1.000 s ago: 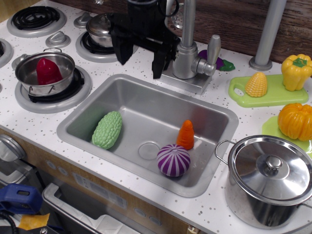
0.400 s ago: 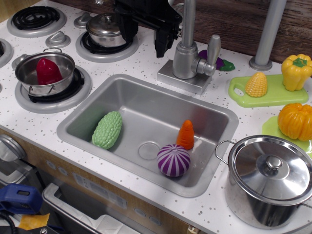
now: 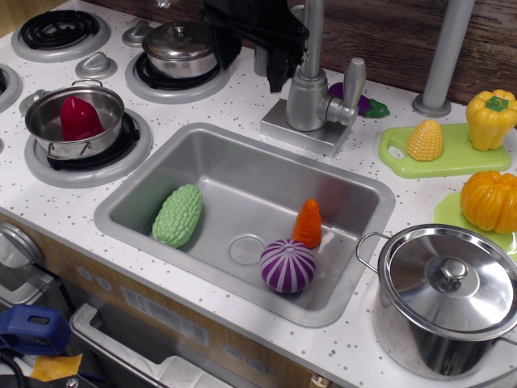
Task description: Turn faucet front to left
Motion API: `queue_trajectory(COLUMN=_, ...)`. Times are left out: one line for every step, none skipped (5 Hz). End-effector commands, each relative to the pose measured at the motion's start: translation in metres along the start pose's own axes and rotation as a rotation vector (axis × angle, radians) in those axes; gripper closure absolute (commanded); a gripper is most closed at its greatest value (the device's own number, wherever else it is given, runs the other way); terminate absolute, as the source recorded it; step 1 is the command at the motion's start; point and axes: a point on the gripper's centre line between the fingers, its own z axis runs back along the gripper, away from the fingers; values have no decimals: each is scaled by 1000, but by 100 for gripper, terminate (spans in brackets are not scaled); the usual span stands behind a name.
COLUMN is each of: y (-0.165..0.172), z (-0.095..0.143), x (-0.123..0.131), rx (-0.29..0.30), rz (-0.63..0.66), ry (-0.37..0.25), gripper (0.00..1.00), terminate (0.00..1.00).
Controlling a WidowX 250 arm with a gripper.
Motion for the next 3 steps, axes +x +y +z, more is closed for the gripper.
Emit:
queue_trajectory(y=7, z=8, x=16, rx=22, rz=-1, ry=-48, gripper=100, terminate=0)
queue_trajectory(y=16, z=9, x=14, rx=47, rz=-7, ry=-63, gripper=100, terminate=0)
queue_trajectory(y=27, z=5, x=13, rx=72, rz=-27, ry=-90, gripper=100, terminate=0)
